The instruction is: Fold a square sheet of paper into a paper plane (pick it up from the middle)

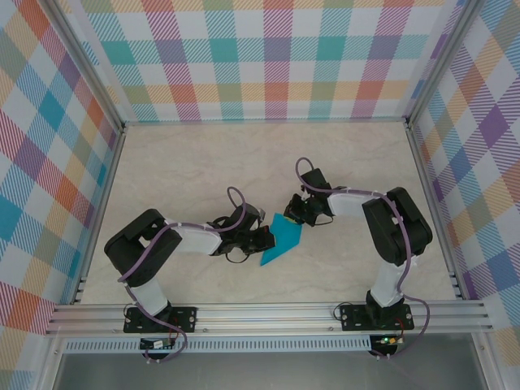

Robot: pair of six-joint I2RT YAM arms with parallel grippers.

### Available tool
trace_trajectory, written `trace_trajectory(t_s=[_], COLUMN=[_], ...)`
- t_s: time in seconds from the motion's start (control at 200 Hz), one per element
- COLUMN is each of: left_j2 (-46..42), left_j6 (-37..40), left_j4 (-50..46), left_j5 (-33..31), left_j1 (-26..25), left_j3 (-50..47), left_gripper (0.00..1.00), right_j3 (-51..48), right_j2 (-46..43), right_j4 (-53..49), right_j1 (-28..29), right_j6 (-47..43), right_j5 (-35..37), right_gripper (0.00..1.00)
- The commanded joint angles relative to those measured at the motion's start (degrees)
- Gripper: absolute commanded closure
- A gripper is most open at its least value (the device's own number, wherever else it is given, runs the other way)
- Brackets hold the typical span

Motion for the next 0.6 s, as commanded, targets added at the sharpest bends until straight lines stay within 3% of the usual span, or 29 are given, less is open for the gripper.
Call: trace_trajectory(t_s=[0.0, 0.415, 0.595], left_j2=[1.3, 0.8, 0.5], left_j6=[1.0, 1.0, 0.9], left_j4=[-11.3, -11.2, -11.4], left_j5=[-1.1, -1.1, -1.2], left_j1=[-0.4, -0.4, -0.4], left_j3=[-2.3, -2.6, -2.2], left_gripper=[0.97, 0.97, 0.97], right_j3=[0.3, -1.1, -3.9], right_j2=[2.3, -5.9, -12.4], right_j4=[2.9, 5.6, 6.4], right_j1=[-3.3, -5.0, -1.5], right_j6=[0.5, -0.9, -1.4], right_j5=[7.0, 0.6, -2.7], right_gripper=[0.9, 0.88, 0.86])
